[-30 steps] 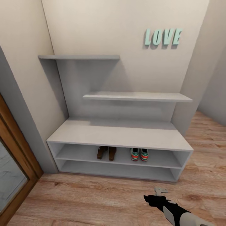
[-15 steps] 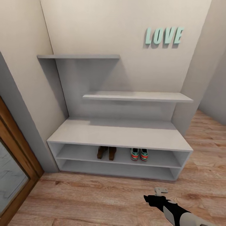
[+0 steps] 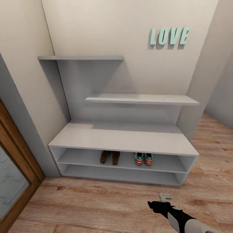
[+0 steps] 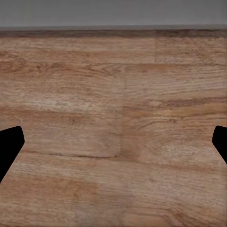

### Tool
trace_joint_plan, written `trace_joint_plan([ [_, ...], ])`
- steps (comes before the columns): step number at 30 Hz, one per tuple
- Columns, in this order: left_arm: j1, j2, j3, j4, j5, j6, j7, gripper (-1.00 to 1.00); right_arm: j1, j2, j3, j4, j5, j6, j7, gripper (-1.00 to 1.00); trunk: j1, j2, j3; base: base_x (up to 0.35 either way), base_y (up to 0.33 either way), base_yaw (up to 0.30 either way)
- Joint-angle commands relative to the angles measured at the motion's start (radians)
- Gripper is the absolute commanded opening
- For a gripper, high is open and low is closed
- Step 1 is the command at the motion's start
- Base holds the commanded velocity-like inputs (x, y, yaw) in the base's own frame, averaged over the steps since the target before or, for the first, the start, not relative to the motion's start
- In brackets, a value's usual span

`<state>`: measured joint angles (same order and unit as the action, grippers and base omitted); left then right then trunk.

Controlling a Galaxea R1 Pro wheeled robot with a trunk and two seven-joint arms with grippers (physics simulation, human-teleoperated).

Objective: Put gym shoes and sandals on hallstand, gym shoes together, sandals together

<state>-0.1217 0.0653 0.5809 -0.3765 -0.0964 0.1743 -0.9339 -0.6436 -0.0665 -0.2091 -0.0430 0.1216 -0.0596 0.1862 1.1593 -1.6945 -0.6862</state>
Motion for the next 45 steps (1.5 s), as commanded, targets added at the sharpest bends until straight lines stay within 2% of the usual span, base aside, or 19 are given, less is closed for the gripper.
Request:
trace_joint_plan([
  [1, -0.001, -0.001, 0.009, 0.017, -0.009, 0.007, -0.006, 1.00, -0.001, 0.000, -0.009, 0.001, 0.010, -0.004, 0.003, 1.00, 0.000, 0.000, -0.001, 0.000, 0.000, 0.000],
  [5, -0.001, -0.001, 0.009, 0.076, -0.009, 0.007, -0.006, 1.00, -0.001, 0.000, -0.009, 0.000, 0.011, -0.003, 0.003, 1.00, 0.000, 0.000, -0.001, 0.000, 0.000, 0.000],
  [10, -0.001, -0.001, 0.009, 0.094, -0.009, 0.007, -0.006, 1.00, -0.001, 0.000, -0.008, 0.001, 0.014, -0.003, 0.003, 1.00, 0.000, 0.000, -0.001, 0.000, 0.000, 0.000],
  [45, -0.001, -0.001, 0.009, 0.100, -0.009, 0.007, -0.006, 1.00, -0.001, 0.000, -0.009, 0.000, 0.015, -0.003, 0.003, 1.00, 0.000, 0.000, -0.001, 0.000, 0.000, 0.000],
])
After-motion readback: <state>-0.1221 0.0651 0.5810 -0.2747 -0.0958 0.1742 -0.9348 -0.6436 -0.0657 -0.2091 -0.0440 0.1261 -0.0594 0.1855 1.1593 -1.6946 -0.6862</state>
